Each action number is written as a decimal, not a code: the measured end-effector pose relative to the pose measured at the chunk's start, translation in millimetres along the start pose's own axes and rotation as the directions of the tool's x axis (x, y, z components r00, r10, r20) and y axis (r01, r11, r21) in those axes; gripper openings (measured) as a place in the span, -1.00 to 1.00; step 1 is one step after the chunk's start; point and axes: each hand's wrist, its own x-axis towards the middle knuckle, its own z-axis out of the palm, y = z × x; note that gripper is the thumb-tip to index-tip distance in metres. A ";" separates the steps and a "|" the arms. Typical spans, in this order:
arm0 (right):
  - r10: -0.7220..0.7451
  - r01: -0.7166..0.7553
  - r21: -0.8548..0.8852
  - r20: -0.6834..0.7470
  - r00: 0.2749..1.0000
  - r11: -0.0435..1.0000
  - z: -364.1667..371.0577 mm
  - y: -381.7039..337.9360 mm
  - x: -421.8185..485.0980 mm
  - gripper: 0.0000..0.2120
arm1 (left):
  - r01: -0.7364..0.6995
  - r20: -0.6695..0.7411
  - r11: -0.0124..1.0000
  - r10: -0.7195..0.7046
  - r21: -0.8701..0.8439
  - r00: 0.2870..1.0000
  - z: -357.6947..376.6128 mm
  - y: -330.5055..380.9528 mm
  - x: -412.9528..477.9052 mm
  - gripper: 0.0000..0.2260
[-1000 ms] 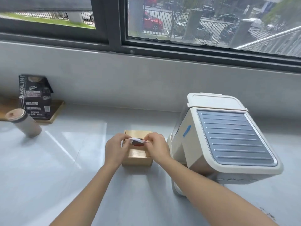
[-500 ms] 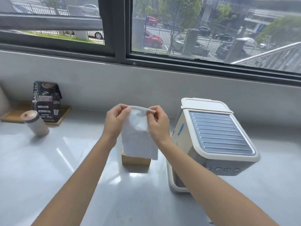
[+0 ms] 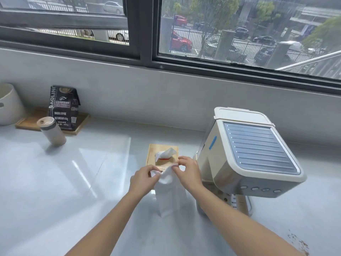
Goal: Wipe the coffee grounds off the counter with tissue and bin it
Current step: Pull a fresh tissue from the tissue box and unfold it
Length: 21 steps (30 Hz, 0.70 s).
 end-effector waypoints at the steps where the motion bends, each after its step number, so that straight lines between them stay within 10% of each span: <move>1: 0.004 -0.004 -0.011 0.005 1.000 1.000 -0.3 -1.1 4.3 -0.86 | -0.016 -0.037 0.999 0.018 0.044 0.999 2.4 1.0 5.7 -0.86; 13: -0.001 0.001 0.131 -0.002 1.000 0.991 23.1 -4.7 49.1 -0.88 | -0.061 -0.204 0.998 0.063 0.015 0.977 13.9 -8.2 69.7 -0.50; 21: 0.003 0.036 0.271 -0.142 0.990 0.962 15.3 -11.1 54.5 -0.88 | -0.157 -0.326 0.985 0.174 0.079 0.929 0.7 -2.5 84.5 -0.98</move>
